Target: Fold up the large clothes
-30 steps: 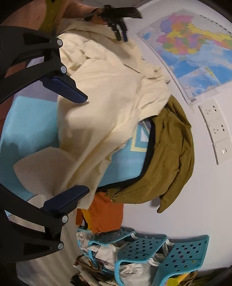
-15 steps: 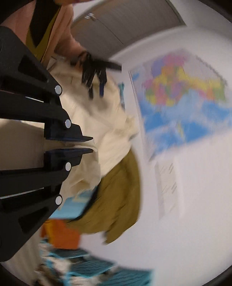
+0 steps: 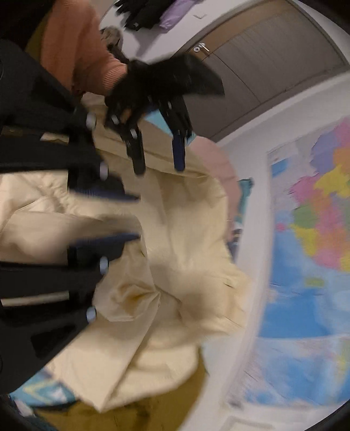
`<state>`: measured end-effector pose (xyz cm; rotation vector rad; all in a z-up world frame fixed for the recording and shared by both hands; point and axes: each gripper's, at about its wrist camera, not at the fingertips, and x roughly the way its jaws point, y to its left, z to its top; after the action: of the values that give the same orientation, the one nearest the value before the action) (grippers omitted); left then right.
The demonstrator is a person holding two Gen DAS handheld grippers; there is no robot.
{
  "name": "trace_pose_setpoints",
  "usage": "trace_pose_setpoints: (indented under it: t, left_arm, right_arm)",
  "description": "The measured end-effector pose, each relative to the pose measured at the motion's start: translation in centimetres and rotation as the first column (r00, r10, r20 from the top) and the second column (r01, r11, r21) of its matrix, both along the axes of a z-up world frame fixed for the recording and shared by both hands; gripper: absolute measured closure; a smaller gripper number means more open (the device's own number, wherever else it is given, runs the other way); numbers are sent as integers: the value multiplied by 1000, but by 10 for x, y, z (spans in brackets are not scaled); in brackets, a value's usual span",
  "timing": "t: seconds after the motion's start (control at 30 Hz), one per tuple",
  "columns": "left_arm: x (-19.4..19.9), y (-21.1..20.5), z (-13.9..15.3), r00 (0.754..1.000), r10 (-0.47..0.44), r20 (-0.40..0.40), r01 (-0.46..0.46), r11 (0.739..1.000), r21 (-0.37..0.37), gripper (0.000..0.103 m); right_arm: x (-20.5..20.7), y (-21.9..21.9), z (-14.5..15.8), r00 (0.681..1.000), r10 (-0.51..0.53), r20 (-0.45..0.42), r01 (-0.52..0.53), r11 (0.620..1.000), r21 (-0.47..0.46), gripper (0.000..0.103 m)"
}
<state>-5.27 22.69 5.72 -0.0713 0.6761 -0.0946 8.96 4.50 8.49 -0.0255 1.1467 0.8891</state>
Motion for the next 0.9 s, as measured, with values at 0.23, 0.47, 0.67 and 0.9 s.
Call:
trace_pose_setpoints:
  t: [0.23,0.47,0.67,0.9]
  left_arm:
    - [-7,9,-17,998,-40,-41,40,999,-1,28]
    - [24,-6,-42,987,-44,-153,58,994,87,20]
    - [64,-8,-77,917,-82,-390,119,990,72,20]
    - [84,2,-88,884,-36,-465,117,982,147,69]
  right_arm:
    - [19,-19,9,991,-132,-6,132,980,147,34]
    - [5,-97,-1,938,-335,89,329,941,80,23]
    - [7,-176,-83,834,-550,48,552,827,-106,22]
    - [13,-208,-142,810,-573,-129,576,817,-11,43]
